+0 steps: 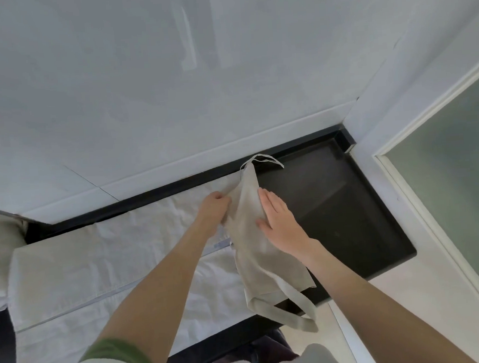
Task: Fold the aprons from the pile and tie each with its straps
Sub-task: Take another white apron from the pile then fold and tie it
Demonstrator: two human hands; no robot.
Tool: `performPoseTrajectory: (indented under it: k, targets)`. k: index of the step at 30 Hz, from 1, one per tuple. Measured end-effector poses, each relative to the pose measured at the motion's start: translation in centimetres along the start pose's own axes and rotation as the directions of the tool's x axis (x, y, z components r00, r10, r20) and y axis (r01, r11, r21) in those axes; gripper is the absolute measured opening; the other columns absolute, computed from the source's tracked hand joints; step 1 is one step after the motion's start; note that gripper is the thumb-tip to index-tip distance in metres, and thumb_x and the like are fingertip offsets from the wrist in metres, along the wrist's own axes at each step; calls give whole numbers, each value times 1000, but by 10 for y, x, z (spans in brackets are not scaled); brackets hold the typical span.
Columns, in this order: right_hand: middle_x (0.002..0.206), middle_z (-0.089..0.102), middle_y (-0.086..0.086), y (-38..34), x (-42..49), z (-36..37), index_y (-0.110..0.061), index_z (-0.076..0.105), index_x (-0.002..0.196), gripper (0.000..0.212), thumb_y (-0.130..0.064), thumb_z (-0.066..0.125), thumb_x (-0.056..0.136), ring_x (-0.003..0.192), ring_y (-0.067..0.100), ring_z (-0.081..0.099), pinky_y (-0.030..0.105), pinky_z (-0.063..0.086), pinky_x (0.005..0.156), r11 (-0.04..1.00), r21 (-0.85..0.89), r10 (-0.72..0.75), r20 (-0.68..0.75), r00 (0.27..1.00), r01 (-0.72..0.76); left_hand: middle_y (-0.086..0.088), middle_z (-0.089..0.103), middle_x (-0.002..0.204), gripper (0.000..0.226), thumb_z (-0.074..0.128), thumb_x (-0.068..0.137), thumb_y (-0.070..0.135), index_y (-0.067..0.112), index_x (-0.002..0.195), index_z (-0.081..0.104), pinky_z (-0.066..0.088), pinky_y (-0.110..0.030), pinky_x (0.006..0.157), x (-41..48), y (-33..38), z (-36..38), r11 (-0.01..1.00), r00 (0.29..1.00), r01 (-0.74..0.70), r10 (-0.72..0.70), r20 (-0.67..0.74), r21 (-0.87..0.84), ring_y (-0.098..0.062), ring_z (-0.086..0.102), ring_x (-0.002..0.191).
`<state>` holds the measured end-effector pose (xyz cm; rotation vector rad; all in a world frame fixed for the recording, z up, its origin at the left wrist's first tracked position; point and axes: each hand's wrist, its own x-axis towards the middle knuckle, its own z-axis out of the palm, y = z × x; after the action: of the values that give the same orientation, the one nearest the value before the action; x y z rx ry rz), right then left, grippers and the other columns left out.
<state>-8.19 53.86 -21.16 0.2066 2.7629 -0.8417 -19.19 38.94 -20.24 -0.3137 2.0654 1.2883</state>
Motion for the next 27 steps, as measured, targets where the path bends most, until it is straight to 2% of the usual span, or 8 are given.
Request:
performPoseTrajectory:
  k: [4,8,14,16,18,20,22,27]
  targets:
    - [163,-2,2,-2,8,13,-14,-7,154,67,-28,35,104,149,16,-6,27,-2,118,995,-93,-40,22,999,42,-8,55,72,17,45,97,13,10,84,55,46,-26,55,-2,-8,-17,895,982,185,-155,106,-405,-17,55,59]
    - [162,-9,-2,-1,8,25,-18,-23,146,65,-36,23,105,148,13,-11,34,-7,120,983,-180,-16,112,994,36,-4,56,75,14,44,97,18,14,95,57,41,-24,54,3,-30,-23,902,989,146,-146,31,-406,-17,53,62]
    - [162,-11,-1,-3,12,29,-13,-16,151,62,-40,15,105,148,12,-12,32,-11,118,975,-221,25,132,991,4,0,46,64,23,48,94,16,17,71,48,33,-17,40,-1,-26,-25,851,983,123,-173,-52,-510,-14,44,54]
    - [163,-4,-3,-4,14,26,-17,-6,154,58,-42,10,104,149,12,-5,30,-5,119,984,-177,22,118,993,-1,-2,46,68,20,49,91,10,15,72,47,34,-21,45,0,-25,-28,909,991,69,-108,-73,-410,-17,44,58]
    - [160,19,-3,-7,16,21,-19,16,154,60,-45,10,100,145,19,18,32,15,115,990,-138,12,18,1000,-10,1,52,76,8,52,90,12,14,83,53,38,-26,55,5,-19,-31,984,996,-35,20,-92,-175,-19,50,72]
    - [146,41,1,-8,20,16,-19,34,147,48,-29,28,101,127,25,39,36,33,101,996,-58,63,-103,993,-69,5,60,89,12,56,90,24,17,98,57,44,-29,72,10,-5,-31,986,988,-130,137,-67,102,-17,55,87]
    - [134,47,6,-7,25,11,-15,40,140,41,-13,42,99,117,26,46,38,40,94,974,103,215,-148,965,-201,5,62,95,21,58,88,34,19,103,58,45,-30,79,14,12,-26,931,976,-198,215,-24,307,-16,56,93]
    - [90,57,0,-5,40,1,-12,53,108,17,-25,54,97,88,22,58,32,45,72,839,326,451,28,892,-435,4,58,90,31,54,88,47,16,95,56,41,-31,71,18,59,3,724,948,-294,303,96,624,-18,54,89]
